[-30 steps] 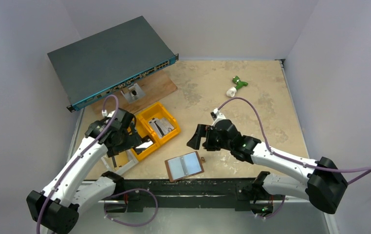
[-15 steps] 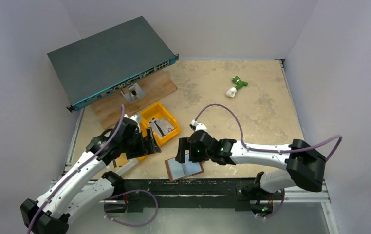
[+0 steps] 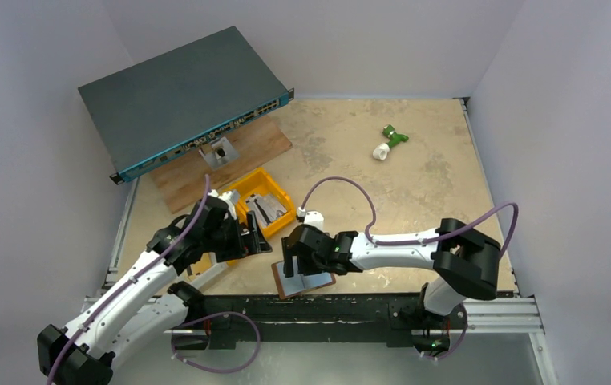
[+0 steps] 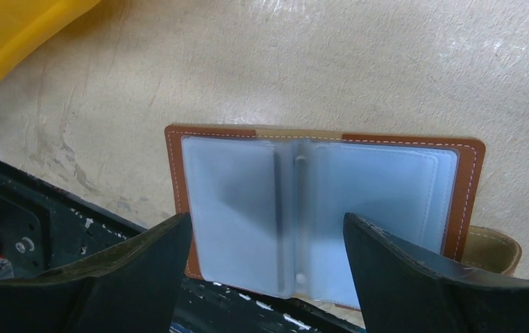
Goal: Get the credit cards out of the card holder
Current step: Remove the credit card from the card holder.
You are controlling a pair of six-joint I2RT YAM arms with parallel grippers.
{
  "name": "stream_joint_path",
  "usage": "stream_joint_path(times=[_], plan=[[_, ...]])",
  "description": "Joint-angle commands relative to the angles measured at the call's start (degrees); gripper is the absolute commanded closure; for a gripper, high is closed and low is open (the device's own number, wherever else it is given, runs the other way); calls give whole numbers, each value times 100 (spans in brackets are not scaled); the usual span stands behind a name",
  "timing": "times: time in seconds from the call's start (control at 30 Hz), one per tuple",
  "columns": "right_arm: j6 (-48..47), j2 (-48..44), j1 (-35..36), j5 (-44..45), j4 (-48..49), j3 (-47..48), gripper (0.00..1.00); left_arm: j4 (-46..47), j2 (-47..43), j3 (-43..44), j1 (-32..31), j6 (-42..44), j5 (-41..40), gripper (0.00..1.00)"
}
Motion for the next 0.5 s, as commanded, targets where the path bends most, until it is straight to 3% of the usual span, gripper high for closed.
stream_joint_path(times=[0.0,0.47], plan=[[-21,171,27,273,-211,311,21,281,2,-37,-28,8,70,9],[-117,608,247,506,-552,638,29,122,111,-59,-28,-175,-162,9]])
